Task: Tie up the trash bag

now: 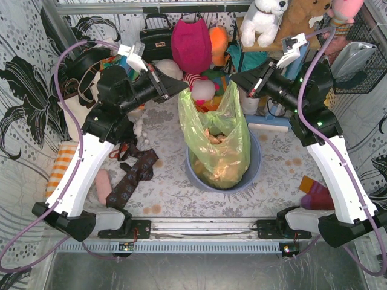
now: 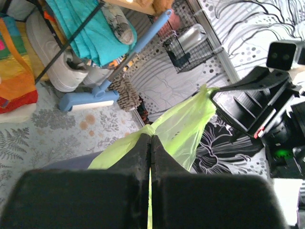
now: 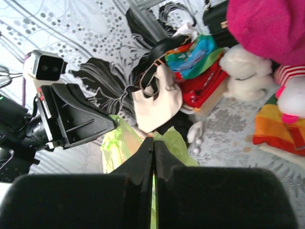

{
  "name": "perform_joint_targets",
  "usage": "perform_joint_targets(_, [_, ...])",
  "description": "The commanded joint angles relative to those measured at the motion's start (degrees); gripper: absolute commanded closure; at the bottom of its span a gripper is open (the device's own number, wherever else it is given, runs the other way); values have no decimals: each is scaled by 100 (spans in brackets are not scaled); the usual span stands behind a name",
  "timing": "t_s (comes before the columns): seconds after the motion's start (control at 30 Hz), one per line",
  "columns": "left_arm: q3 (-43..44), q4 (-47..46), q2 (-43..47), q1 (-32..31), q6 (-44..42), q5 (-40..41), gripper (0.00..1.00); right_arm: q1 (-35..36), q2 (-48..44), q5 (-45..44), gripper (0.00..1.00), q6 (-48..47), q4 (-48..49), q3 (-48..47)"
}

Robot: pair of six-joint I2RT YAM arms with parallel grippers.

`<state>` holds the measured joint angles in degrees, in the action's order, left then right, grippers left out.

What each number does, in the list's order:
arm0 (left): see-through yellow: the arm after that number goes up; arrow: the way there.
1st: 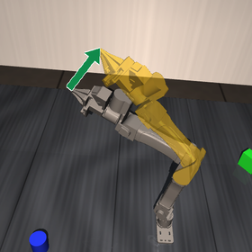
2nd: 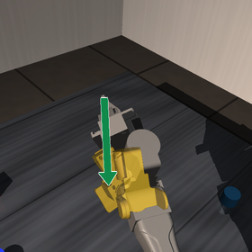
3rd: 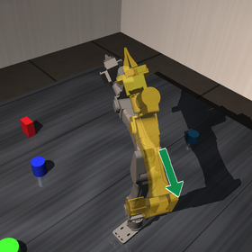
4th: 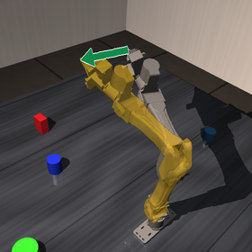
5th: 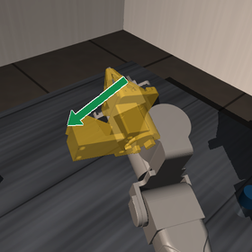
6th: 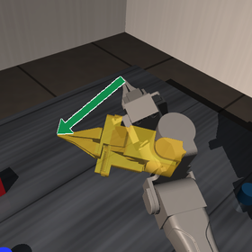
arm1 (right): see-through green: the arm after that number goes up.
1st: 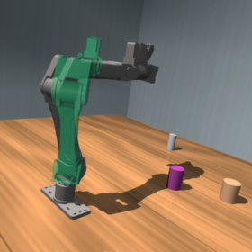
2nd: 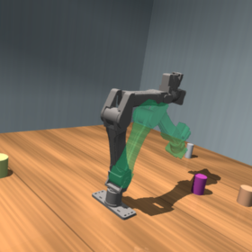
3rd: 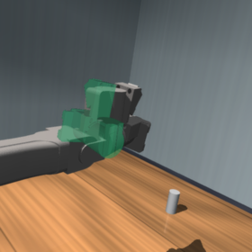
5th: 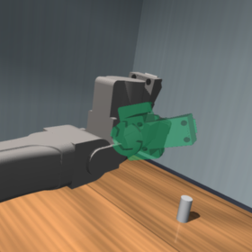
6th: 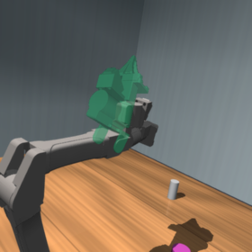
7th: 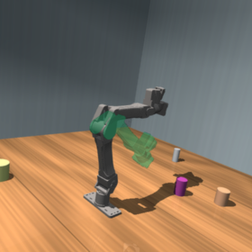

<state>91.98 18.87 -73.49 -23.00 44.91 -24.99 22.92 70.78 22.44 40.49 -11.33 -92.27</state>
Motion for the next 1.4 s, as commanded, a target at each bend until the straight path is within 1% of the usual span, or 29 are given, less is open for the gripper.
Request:
perform_joint_targets(0.0, [-108,-377,-176,106,-214,353,100,11,54,-623,100,-445,-277,79])
perform_joint_targets(0.1, [-438,-538,-204,234,-162,306,100,11,89,-676,100,-420,-135,357])
perform_joint_targets(0.2, [-589,-631,-249,343,-154,272,100,11,117,-705,100,-424,-8,505])
perform_joint_targets(0.33, [-637,-735,-283,459,-213,254,100,11,174,-805,100,-497,93,588])
perform_joint_targets(0.5, [-617,-887,-385,571,-484,435,100,10,137,-1107,100,-622,331,747])
perform_joint_targets(0.7, [-463,-1054,-618,640,-614,757,100,11,115,-1043,100,-577,943,819])
perform_joint_targets(0.83, [-367,-1840,-650,719,-369,-41,100,11,39,-787,100,-548,1303,695])
perform_joint_targets(1.0, [-282,-2998,-349,719,-49,-789,100,11,-63,-296,100,-389,1647,502])
perform_joint_targets(1.13, [-338,-3485,-41,718,158,-1057,100,11,-234,-153,100,-294,1738,440])
perform_joint_targets(1.27, [-623,-4151,290,719,395,-1273,100,11,-375,-192,100,-304,1728,368])
perform_joint_targets(1.37, [-678,-4312,468,719,429,-1288,100,10,-370,-230,100,-380,1699,167])
